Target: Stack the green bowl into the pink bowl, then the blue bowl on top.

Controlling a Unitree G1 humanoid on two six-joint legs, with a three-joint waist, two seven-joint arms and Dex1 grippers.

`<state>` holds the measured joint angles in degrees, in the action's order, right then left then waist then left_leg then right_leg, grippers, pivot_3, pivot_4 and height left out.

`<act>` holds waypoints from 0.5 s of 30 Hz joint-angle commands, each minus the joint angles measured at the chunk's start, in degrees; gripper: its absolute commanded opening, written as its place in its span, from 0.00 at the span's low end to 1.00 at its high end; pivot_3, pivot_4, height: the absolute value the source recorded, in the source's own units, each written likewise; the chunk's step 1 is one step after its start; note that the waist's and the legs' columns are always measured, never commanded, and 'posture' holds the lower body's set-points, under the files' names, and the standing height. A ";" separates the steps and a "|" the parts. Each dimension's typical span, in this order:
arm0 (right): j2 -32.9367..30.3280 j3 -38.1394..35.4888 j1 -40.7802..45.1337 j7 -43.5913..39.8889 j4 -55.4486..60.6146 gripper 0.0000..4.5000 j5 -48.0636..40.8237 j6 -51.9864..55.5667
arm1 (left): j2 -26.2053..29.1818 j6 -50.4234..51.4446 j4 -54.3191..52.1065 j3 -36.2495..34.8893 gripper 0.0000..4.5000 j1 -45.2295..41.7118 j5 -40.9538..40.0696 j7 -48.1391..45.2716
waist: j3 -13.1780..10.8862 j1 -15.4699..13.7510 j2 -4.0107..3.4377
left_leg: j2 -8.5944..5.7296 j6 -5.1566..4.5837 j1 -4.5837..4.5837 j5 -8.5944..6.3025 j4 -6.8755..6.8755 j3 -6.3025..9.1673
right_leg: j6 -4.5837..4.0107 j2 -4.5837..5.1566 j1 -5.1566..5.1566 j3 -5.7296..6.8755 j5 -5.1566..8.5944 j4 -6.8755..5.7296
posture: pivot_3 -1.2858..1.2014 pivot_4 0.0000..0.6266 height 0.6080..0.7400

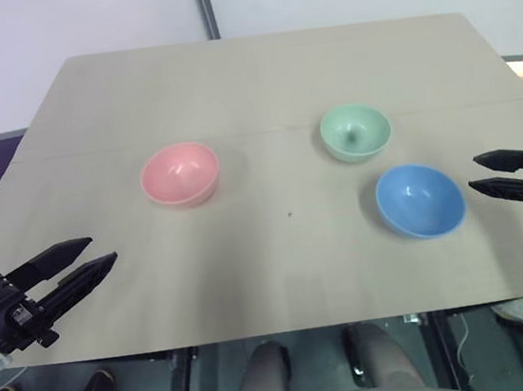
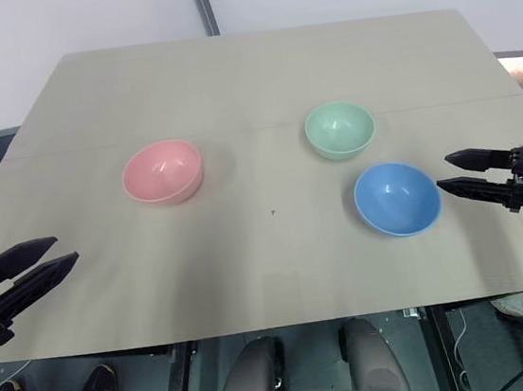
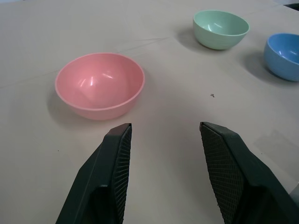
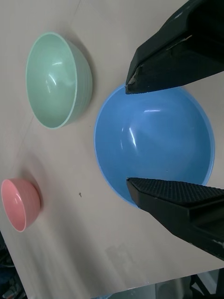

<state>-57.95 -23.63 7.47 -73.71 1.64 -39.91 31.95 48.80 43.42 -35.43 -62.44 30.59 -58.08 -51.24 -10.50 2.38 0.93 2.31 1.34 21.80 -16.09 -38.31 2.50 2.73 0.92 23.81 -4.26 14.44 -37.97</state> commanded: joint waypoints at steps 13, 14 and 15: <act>-0.03 -1.44 4.20 2.36 0.97 0.70 -1.79 1.41 | -0.50 -1.52 -0.62 1.15 0.54 -1.48 -0.56 0.15 | 0.00 -0.09 0.00 | 0.00 0.00 0.01 0.00 0.00 -0.05 | 0.05 0.00 0.00 -0.05 -0.08 0.00 | 0.52 0.24 1.00; -0.02 -1.33 4.29 2.33 1.04 0.70 -1.86 1.50 | -0.51 -1.61 -0.58 1.27 0.54 -1.53 -0.46 0.13 | 0.00 -0.07 0.00 | 0.00 0.00 0.01 0.00 0.00 -0.05 | 0.07 0.00 0.00 -0.05 -0.09 0.00 | 0.52 0.24 1.00; 0.09 -1.19 4.33 2.37 1.16 0.70 -1.86 1.48 | -0.56 -1.74 -0.55 1.44 0.54 -1.60 -0.39 0.18 | 0.00 -0.05 0.00 | 0.00 0.00 0.01 0.00 0.00 -0.06 | 0.06 0.00 0.01 -0.05 -0.08 0.00 | 0.52 0.24 1.00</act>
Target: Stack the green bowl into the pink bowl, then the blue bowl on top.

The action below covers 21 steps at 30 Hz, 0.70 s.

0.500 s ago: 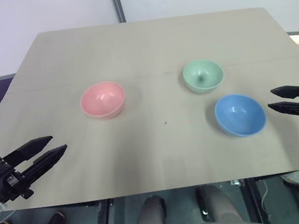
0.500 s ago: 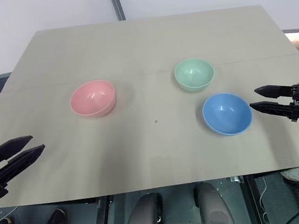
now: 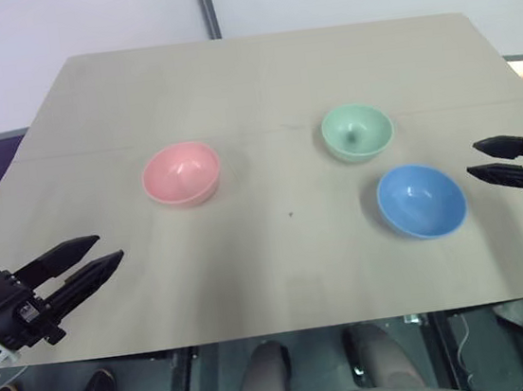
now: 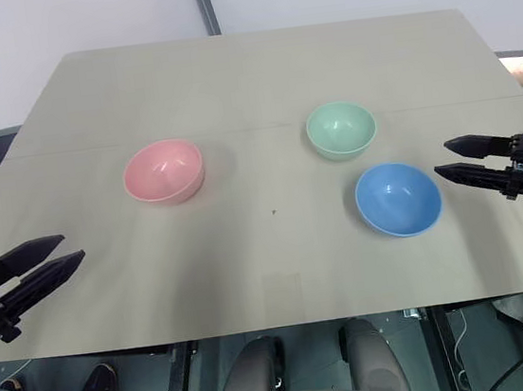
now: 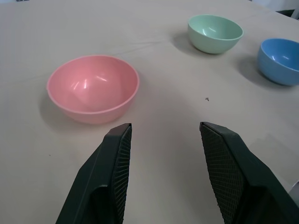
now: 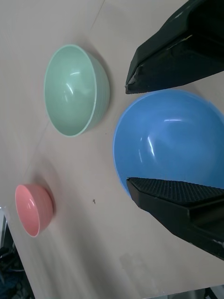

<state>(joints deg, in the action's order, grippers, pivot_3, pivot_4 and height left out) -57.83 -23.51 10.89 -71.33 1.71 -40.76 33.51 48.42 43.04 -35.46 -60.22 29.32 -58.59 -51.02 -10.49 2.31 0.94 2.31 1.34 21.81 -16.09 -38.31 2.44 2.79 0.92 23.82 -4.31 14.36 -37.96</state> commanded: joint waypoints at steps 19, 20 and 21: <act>3.43 -4.71 1.06 -0.49 14.26 0.70 -18.03 7.76 | 0.17 -5.22 3.37 11.43 0.54 -6.98 13.51 7.44 | 0.01 -0.08 0.00 | 0.00 0.00 -0.03 0.00 -0.02 0.04 | 0.05 -0.02 -0.04 0.02 -0.03 -0.03 | 0.52 0.24 1.00; 3.94 -4.72 1.60 0.84 15.10 0.70 -19.07 8.19 | 0.16 -5.83 4.16 13.21 0.54 -8.10 15.49 8.63 | 0.01 -0.08 0.01 | 0.00 0.00 -0.03 0.00 -0.02 0.04 | 0.05 -0.02 -0.04 0.02 -0.04 -0.04 | 0.52 0.24 1.00; 4.35 -4.62 2.12 2.02 15.66 0.70 -19.73 8.47 | 0.16 -6.47 4.99 14.80 0.54 -9.28 17.17 9.54 | 0.01 -0.08 0.01 | 0.00 0.00 -0.03 0.00 -0.03 0.05 | 0.05 -0.02 -0.05 0.02 -0.04 -0.04 | 0.52 0.24 1.00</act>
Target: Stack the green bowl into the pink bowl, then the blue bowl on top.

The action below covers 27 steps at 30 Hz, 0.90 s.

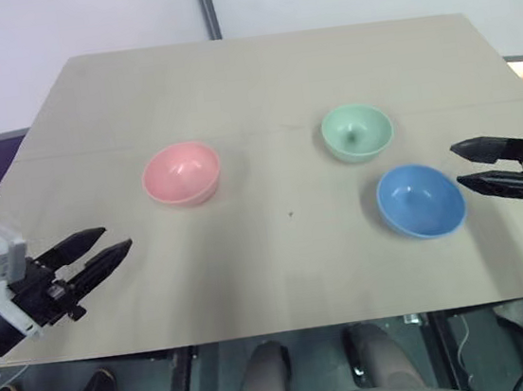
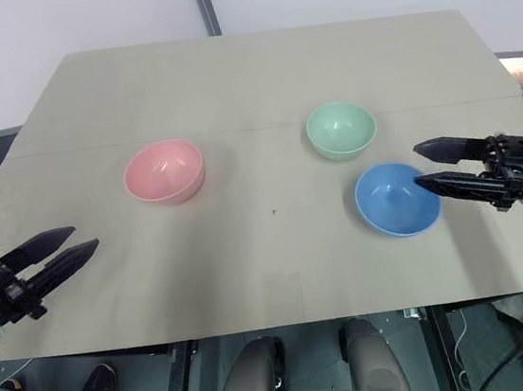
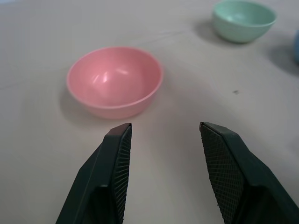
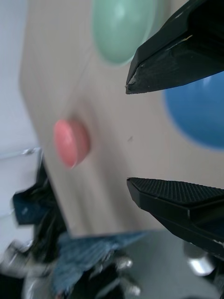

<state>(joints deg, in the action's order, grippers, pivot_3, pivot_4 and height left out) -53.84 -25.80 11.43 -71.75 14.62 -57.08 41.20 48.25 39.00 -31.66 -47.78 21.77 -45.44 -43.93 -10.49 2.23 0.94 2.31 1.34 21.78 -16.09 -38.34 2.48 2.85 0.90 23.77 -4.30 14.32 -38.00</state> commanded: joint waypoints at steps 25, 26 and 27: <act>1.82 -2.50 0.66 6.26 3.57 0.70 -3.32 -0.24 | 9.23 -40.91 35.69 45.46 0.54 -37.10 43.17 -8.87 | 0.00 -0.19 0.01 | -0.01 0.00 0.11 0.00 0.02 0.05 | 0.02 0.01 0.04 0.05 -0.04 0.01 | 0.52 0.24 1.00; 1.88 -2.60 0.51 6.31 3.62 0.70 -3.34 -0.30 | 8.93 -42.05 37.85 46.31 0.54 -38.66 44.25 -8.66 | 0.00 -0.22 0.01 | -0.01 0.00 0.11 0.00 0.02 0.06 | 0.02 0.00 0.04 0.05 -0.04 0.01 | 0.52 0.24 1.00; 2.00 -2.63 0.32 6.37 3.64 0.71 -3.26 -0.41 | 8.53 -42.85 39.68 47.03 0.46 -40.07 44.63 -9.01 | 0.00 -0.24 0.01 | -0.01 -0.01 0.12 0.00 0.02 0.09 | 0.02 0.00 0.04 0.07 -0.04 0.00 | 0.52 0.24 1.00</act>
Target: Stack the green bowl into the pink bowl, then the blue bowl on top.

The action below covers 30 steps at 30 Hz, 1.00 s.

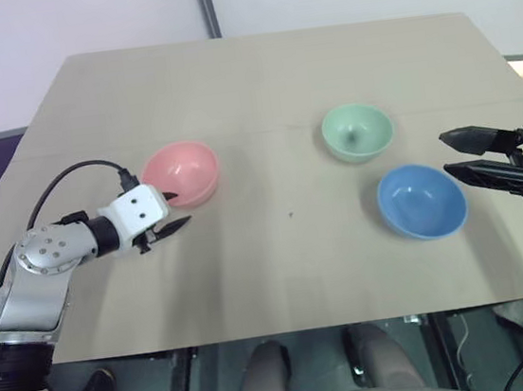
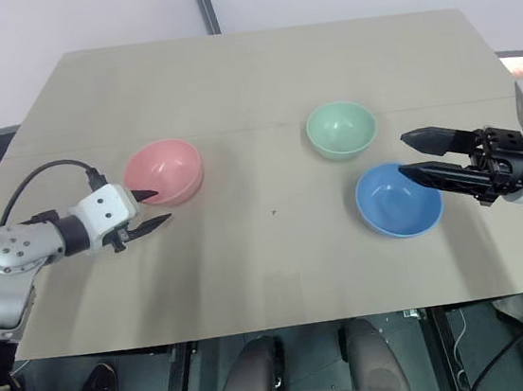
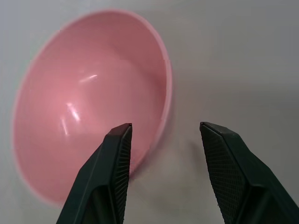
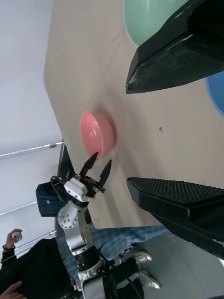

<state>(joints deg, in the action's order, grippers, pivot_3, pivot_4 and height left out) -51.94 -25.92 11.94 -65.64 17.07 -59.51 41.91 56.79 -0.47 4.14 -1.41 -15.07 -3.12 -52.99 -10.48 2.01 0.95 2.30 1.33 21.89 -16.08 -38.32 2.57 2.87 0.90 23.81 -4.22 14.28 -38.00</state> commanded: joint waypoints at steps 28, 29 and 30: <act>1.42 -1.05 0.89 1.36 1.07 0.71 -0.64 -2.35 | -3.60 -29.48 -1.29 24.03 0.01 -24.97 5.05 -35.06 | 0.00 -0.32 -0.01 | -0.03 -0.01 0.05 0.01 -0.13 0.11 | 0.01 -0.02 -0.07 0.07 -0.01 -0.06 | 0.52 0.24 1.00; 1.49 -1.20 0.71 1.46 1.32 0.71 -0.73 -2.29 | -3.69 -30.54 0.33 24.80 0.01 -25.82 6.12 -35.61 | 0.00 -0.23 0.00 | -0.03 -0.01 0.05 0.01 -0.13 0.11 | 0.01 -0.02 -0.07 0.07 -0.01 -0.05 | 0.52 0.24 1.00; 1.60 -1.55 0.49 1.72 1.59 0.71 -0.90 -2.23 | -4.28 -32.16 2.33 25.52 0.01 -26.90 6.87 -35.78 | 0.00 -0.05 -0.01 | -0.03 -0.01 0.05 0.01 -0.13 0.11 | 0.01 -0.03 -0.07 0.07 -0.01 -0.05 | 0.52 0.24 1.00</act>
<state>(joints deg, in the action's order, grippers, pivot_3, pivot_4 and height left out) -50.44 -25.55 12.49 -64.38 17.05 -59.42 40.43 52.46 -29.50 3.99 23.79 -39.85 2.33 -87.75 -10.48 1.96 0.95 2.27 1.33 21.94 -16.08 -38.44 2.70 2.88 0.86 23.76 -4.15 14.27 -38.06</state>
